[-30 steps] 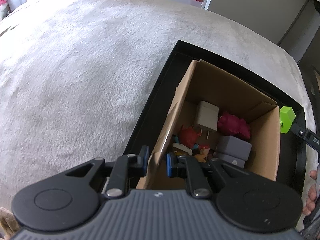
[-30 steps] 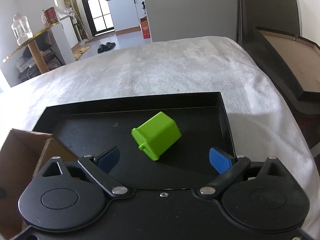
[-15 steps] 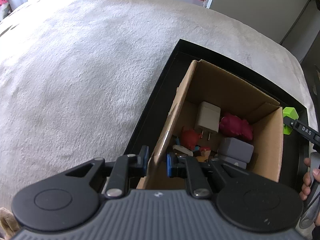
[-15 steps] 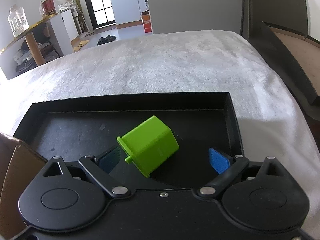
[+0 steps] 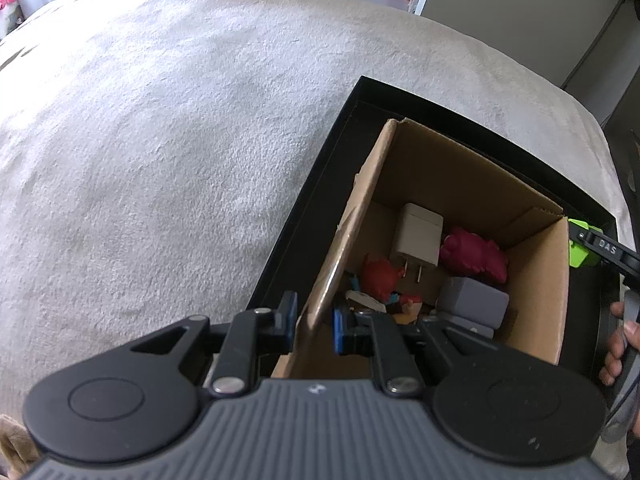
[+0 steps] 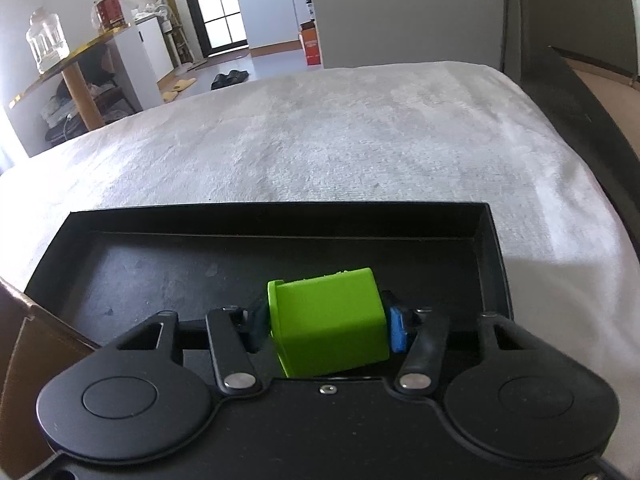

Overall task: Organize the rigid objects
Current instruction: 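Lift the green block with the right gripper and carry it over the box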

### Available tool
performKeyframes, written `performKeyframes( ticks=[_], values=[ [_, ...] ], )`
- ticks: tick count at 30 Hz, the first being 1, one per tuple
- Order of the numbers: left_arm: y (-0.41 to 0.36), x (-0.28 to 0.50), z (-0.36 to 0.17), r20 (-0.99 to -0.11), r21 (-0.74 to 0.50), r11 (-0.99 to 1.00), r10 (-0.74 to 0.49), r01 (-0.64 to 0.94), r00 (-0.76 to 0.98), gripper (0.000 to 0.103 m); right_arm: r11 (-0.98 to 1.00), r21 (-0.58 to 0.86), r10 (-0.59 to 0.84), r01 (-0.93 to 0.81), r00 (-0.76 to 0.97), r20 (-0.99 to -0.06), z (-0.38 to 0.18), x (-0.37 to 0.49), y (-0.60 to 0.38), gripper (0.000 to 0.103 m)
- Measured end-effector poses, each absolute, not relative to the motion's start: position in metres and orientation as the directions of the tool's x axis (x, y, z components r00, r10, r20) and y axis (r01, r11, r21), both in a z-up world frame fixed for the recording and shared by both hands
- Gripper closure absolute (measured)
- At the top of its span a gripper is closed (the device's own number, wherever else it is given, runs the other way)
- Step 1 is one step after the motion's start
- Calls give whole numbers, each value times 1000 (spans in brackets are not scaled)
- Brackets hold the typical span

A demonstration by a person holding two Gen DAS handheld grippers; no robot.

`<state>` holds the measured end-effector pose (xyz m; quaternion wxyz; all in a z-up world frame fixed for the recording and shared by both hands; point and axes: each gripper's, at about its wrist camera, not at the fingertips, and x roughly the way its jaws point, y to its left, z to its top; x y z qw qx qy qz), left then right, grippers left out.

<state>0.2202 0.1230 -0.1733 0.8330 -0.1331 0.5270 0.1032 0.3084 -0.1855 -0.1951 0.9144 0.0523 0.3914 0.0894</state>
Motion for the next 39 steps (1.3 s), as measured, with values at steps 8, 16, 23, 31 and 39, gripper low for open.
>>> performKeyframes(
  ticks=[8,16,23,31,39],
  values=[
    [121,218,-171,-903,-107,946,37,-307,429,88,978,199,193,-68,667,-720,-196,271,-197,50],
    [119,215,-166,-896,-109,950,34,-293,443,88,971,236,196,-27,651,-733,-196,230,-202,50],
    [121,211,-167,-893,-115,951,28,-288,448,89,966,260,201,-5,649,-734,-185,209,-201,50],
    [122,208,-167,-888,-130,953,11,-275,459,89,956,293,217,7,658,-722,-165,196,-196,50],
    [124,204,-166,-885,-152,954,-16,-257,466,89,950,313,234,0,664,-710,-135,192,-181,50]
  ],
)
